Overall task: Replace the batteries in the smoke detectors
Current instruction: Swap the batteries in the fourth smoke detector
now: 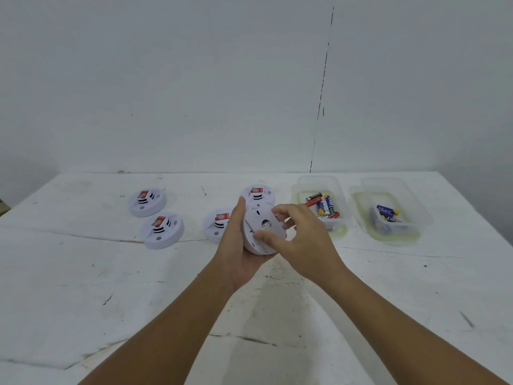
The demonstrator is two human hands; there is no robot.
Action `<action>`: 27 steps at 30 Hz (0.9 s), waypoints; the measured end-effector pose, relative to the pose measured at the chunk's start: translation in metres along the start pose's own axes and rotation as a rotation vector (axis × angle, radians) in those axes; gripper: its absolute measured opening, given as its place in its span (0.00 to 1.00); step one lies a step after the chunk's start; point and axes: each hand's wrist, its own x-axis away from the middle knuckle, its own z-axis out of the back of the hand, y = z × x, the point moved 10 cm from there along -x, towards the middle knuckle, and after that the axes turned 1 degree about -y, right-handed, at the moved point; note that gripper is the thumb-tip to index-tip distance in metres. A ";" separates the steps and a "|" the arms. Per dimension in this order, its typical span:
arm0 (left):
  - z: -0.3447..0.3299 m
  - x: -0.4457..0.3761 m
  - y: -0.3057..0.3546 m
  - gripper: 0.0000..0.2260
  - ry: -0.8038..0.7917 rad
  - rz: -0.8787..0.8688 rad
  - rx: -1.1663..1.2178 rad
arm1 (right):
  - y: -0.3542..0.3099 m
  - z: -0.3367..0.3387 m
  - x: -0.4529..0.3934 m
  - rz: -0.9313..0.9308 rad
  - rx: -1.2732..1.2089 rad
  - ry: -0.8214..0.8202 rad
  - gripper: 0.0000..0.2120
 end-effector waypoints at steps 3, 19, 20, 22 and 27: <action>0.001 0.001 0.000 0.30 -0.002 0.015 -0.005 | -0.004 -0.001 -0.001 0.022 0.018 -0.004 0.28; 0.007 0.000 0.003 0.28 0.008 0.023 -0.071 | -0.007 -0.012 -0.003 0.012 -0.048 -0.006 0.26; 0.006 0.001 0.003 0.27 -0.001 0.029 -0.065 | -0.010 -0.011 -0.004 0.039 -0.041 -0.022 0.26; 0.005 0.002 0.003 0.27 -0.020 0.041 -0.064 | -0.013 -0.010 -0.005 0.057 -0.032 -0.054 0.26; 0.008 0.001 0.003 0.27 -0.016 0.051 -0.077 | -0.013 -0.012 -0.004 0.067 -0.055 -0.039 0.27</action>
